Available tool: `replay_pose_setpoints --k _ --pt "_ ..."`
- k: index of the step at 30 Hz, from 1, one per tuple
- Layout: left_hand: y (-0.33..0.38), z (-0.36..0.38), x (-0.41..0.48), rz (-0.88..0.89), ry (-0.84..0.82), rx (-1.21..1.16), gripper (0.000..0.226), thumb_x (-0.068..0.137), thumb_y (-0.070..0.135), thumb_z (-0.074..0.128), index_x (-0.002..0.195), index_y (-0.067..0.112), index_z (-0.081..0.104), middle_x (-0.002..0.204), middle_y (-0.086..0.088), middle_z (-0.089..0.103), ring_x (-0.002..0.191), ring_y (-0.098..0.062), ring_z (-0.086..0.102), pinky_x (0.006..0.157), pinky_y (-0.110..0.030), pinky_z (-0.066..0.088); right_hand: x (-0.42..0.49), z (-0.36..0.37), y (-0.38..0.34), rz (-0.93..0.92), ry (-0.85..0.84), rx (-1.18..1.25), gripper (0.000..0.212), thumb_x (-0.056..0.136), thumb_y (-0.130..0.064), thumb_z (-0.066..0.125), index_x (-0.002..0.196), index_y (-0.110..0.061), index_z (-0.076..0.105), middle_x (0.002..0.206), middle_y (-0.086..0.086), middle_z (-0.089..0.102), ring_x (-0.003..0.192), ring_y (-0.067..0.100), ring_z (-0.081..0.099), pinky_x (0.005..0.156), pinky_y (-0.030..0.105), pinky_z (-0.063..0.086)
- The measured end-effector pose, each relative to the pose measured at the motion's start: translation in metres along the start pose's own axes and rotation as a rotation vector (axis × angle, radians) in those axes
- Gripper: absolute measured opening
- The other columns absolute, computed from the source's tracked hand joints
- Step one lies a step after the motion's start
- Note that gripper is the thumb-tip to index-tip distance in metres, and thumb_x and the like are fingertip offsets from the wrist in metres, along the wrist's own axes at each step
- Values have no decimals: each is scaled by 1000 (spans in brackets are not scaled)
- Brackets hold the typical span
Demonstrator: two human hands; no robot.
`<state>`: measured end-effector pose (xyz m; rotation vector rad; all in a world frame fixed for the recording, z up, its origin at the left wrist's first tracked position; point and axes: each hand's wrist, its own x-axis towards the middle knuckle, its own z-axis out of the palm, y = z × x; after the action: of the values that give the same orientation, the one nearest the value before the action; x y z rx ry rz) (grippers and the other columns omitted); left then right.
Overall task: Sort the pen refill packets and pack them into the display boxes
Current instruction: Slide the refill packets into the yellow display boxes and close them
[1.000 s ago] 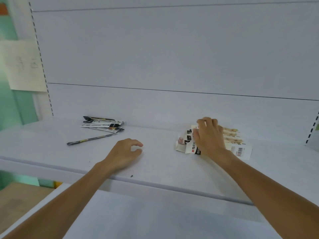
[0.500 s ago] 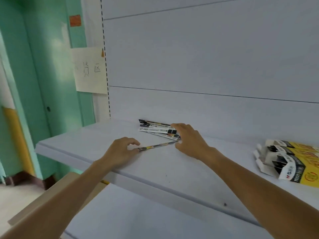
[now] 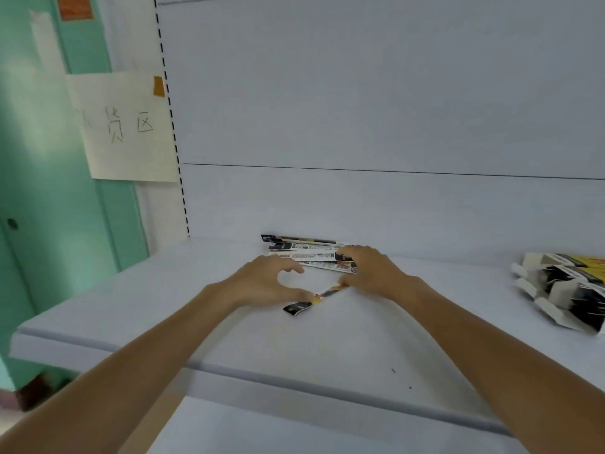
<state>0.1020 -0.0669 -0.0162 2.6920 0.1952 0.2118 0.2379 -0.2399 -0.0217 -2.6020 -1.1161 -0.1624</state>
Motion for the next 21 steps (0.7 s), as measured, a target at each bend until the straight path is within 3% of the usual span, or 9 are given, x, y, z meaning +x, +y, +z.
replay_pose_setpoints --k 2,4,6,8,10,12,14,16,21 --pt "-17 0 1 1 2 54 46 76 53 67 116 33 59 127 11 51 121 -10 43 102 -28 34 7 10 -15 11 42 29 41 84 -32 63 119 -15 51 115 1 56 103 19 50 85 34 42" --pt "-37 -5 5 -20 78 43 27 82 41 66 106 29 65 119 6 55 117 -13 48 93 -26 38 13 17 -25 10 55 103 34 84 -35 63 109 -16 52 101 -4 55 91 17 50 76 30 41" --pt "-58 -12 9 -62 197 49 14 87 25 60 98 26 68 109 4 57 112 -15 52 85 -26 39 18 19 -29 28 80 314 33 85 -32 63 113 -16 56 101 -4 55 91 16 53 79 28 43" --pt "-74 -15 15 -75 270 4 18 88 17 55 98 24 68 105 5 58 108 -15 55 86 -26 40 24 18 -26 24 168 400 25 87 -19 60 111 -13 59 104 1 61 90 16 56 78 22 42" --pt "-80 -16 19 -22 269 -27 19 89 18 55 104 23 65 111 4 60 107 -13 54 89 -26 40 28 17 -23 4 180 290 29 83 -12 59 112 -14 60 109 1 62 91 14 55 77 21 40" --pt "-79 -13 23 64 209 -38 23 89 25 58 111 23 62 117 6 59 109 -11 52 90 -24 38 32 17 -24 10 87 165 38 82 -16 60 120 -17 57 111 -3 56 99 14 50 81 24 39" --pt "-76 -10 25 127 104 -59 28 88 30 61 115 25 61 118 8 59 110 -10 52 92 -23 39 35 20 -27 20 14 96 32 82 -19 59 114 -19 58 101 -4 51 97 16 49 77 28 38" --pt "-75 -10 26 152 35 -72 22 87 29 63 109 28 66 113 8 61 105 -10 54 94 -27 42 39 22 -30 16 12 58 14 81 -20 58 95 -16 58 87 -2 54 87 23 53 70 32 40" --pt "-88 -20 24 113 92 24 15 90 22 58 97 26 70 105 8 66 99 -9 58 91 -31 45 45 16 -34 -17 -10 -150 12 82 -18 55 90 -17 65 86 -4 56 83 17 53 67 25 37"
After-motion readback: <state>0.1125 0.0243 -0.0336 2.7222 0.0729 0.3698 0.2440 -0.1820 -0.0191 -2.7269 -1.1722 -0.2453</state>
